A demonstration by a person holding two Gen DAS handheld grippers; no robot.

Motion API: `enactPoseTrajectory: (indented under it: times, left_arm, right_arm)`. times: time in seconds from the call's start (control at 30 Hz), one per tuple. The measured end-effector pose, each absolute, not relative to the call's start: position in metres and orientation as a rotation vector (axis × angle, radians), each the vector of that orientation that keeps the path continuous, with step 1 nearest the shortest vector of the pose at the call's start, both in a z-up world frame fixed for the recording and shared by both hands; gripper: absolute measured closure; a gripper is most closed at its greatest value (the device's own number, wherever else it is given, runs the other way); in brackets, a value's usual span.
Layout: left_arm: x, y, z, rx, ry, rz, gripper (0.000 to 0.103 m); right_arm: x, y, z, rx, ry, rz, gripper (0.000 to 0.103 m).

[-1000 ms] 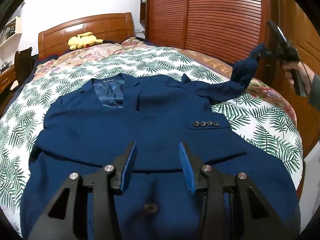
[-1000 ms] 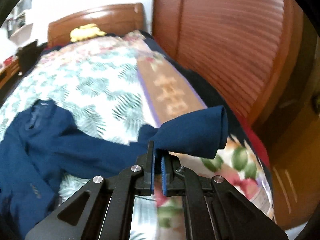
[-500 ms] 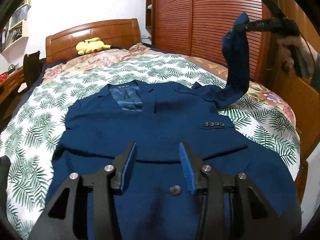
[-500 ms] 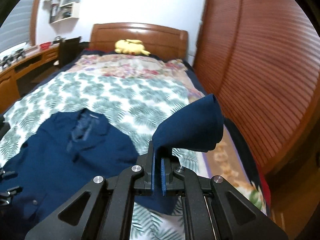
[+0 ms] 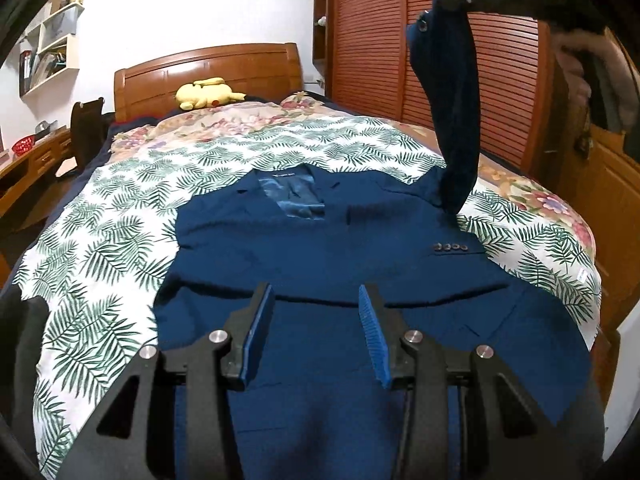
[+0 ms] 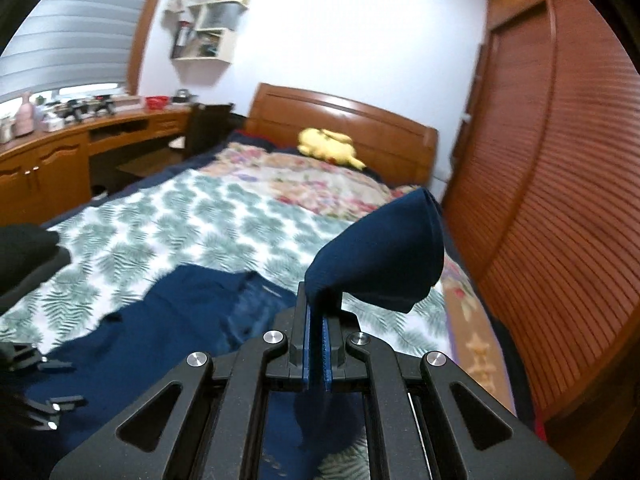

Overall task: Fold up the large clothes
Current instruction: 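Lift the held sleeve with the right tool and lay it across the jacket body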

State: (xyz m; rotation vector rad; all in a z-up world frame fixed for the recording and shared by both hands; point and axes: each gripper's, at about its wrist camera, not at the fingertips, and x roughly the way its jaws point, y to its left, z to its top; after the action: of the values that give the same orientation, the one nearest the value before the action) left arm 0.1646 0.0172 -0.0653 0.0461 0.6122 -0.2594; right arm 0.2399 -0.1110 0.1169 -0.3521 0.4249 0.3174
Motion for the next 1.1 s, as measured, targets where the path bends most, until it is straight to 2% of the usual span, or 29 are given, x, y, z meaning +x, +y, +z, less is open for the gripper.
enactPoseTrajectory:
  times: [0.47,0.67,0.97,1.03,1.07,1.1]
  left_arm:
    - [0.157,0.055,-0.062,0.041,0.604,-0.171,0.060]
    - [0.155,0.072,-0.063,0.024,0.603,-0.140,0.060]
    - [0.154,0.082,-0.062,0.006,0.606,-0.116,0.060]
    - [0.154,0.083,-0.062,0.004,0.607,-0.113,0.060]
    - [0.155,0.084,-0.062,0.002,0.608,-0.111,0.060]
    - [0.155,0.084,-0.062,0.001,0.609,-0.109,0.060]
  right_arm:
    - [0.195,-0.015,0.120,-0.391,0.356,0.533,0.101]
    - [0.183,0.009,0.088,-0.428,0.418,0.589,0.101]
    - [0.176,0.010,0.023,-0.402,0.611,0.633,0.100]
    - [0.173,0.009,0.017,-0.407,0.634,0.626,0.096]
    - [0.169,0.009,0.014,-0.406,0.641,0.630,0.087]
    - [0.166,0.008,0.013,-0.402,0.643,0.641,0.070]
